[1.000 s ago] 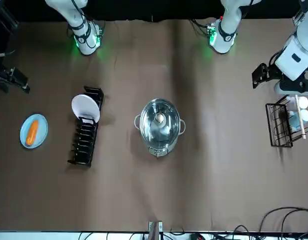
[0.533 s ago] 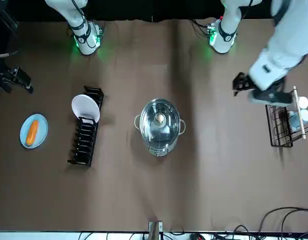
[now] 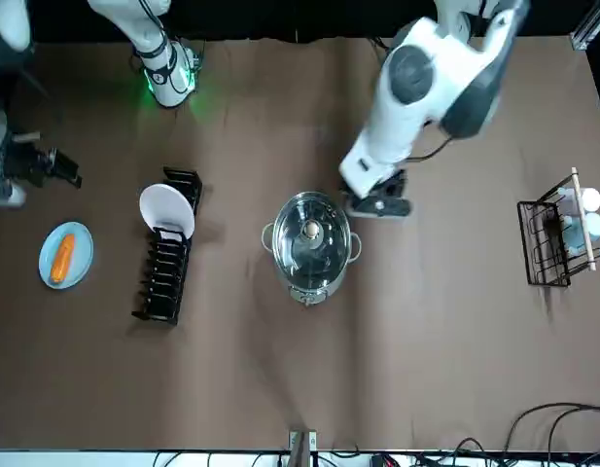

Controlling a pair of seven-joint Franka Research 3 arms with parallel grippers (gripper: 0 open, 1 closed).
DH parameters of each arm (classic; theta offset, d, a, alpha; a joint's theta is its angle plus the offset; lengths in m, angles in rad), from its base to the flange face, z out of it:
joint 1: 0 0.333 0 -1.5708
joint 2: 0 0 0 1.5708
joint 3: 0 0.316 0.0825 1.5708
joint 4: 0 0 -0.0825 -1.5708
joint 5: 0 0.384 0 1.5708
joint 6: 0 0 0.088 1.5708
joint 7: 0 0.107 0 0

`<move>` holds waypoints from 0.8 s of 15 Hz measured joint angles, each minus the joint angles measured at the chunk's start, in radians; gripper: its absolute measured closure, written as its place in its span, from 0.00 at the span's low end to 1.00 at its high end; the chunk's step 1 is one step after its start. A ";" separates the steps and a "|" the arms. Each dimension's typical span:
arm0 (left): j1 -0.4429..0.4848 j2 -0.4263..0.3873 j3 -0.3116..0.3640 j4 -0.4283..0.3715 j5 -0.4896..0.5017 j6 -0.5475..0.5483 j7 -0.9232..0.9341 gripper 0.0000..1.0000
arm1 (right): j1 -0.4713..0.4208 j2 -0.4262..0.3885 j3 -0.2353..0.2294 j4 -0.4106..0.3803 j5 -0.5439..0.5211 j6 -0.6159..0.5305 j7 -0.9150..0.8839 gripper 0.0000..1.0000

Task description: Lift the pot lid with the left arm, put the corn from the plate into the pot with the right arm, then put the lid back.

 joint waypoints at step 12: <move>-0.185 0.259 0.085 0.005 0.005 0.405 -0.181 0.00 | -0.229 0.377 -0.009 -0.006 -0.163 0.451 -0.092 0.02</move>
